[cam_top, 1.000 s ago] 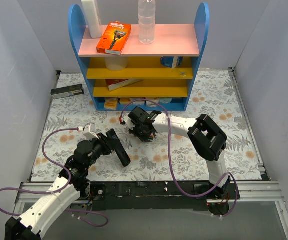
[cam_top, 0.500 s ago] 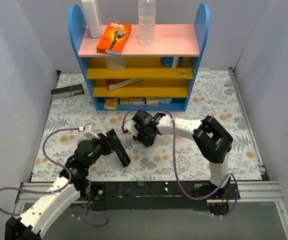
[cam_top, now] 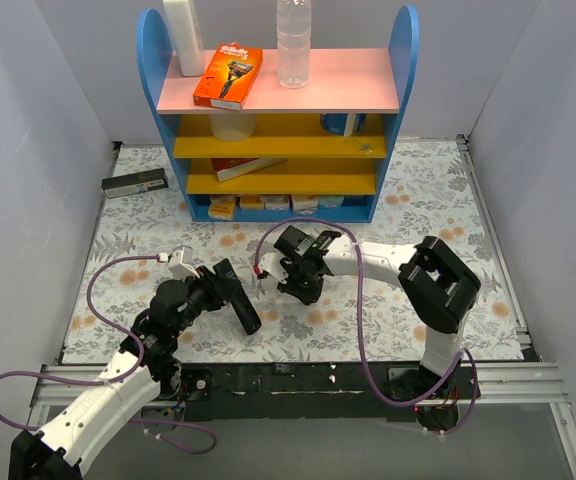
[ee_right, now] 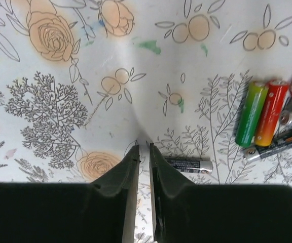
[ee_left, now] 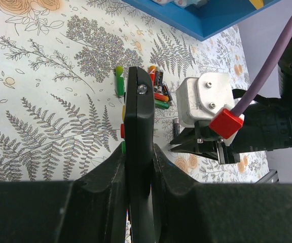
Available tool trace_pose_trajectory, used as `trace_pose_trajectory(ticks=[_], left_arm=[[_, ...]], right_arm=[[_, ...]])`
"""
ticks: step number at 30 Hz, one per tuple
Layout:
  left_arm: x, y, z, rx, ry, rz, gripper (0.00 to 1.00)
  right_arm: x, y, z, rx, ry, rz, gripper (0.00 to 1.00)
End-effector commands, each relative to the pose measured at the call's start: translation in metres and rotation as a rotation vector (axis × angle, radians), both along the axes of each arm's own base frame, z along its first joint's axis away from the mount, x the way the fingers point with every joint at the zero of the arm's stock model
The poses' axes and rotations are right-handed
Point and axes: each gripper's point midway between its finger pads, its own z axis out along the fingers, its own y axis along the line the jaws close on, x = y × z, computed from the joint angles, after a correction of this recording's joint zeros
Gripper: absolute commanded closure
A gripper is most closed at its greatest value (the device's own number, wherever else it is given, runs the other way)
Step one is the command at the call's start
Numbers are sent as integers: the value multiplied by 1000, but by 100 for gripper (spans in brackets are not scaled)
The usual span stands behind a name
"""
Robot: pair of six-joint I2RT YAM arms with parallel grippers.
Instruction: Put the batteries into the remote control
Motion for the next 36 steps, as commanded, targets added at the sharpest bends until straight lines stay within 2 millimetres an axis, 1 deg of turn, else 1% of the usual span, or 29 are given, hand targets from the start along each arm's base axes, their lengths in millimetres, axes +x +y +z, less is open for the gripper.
trace_pose_trajectory(ticks=[1, 2, 4, 5, 6, 7, 8, 9, 10, 11, 13, 18, 20, 21, 23, 26, 29, 36], left_arm=[[5, -3, 26, -26, -63, -6, 100], [4, -3, 25, -26, -60, -7, 100], [5, -3, 25, -28, -58, -5, 100], [5, -3, 26, -31, -60, -5, 100], [5, -3, 26, -32, -59, -3, 100], [5, -3, 25, -30, -58, -1, 100], [5, -3, 26, -33, -62, -1, 100], [6, -3, 25, -31, -60, 0, 100], [6, -3, 24, -32, -57, -1, 100], [6, -4, 25, -34, -59, -4, 100], [6, -5, 24, -35, -59, -10, 100], [7, -5, 23, -33, -60, -11, 100], [7, -5, 23, -37, -65, -9, 100], [3, -9, 24, -45, -62, -36, 100], [2, -9, 24, -48, -66, -38, 100], [2, -9, 26, -51, -71, -38, 100], [2, -9, 26, -53, -73, -40, 100], [1, -11, 26, -58, -74, -50, 100]], right_arm=[[-5, -3, 23, 23, 10, -95, 74], [-3, 0, 34, 43, 4, -197, 71], [10, -4, 46, 40, -48, -342, 61], [13, -6, 53, 46, -65, -405, 60], [12, -7, 57, 50, -47, -539, 59], [19, -13, 59, 35, -85, -624, 52], [17, -20, 62, 15, -82, -684, 47], [16, -22, 62, 17, -59, -807, 43], [15, -25, 60, 7, -48, -853, 39], [13, -28, 56, -5, -30, -901, 39], [11, -30, 49, -13, -9, -992, 32], [19, -38, 32, -61, 1, -1114, 35], [23, -38, 27, -61, 19, -1161, 39], [26, -41, 22, -57, 31, -1184, 41], [30, -43, 18, -50, 53, -1233, 42], [37, -56, 10, -58, 38, -1301, 44], [38, -64, 3, -68, 46, -1326, 47], [31, -63, -9, -56, 104, -1336, 58]])
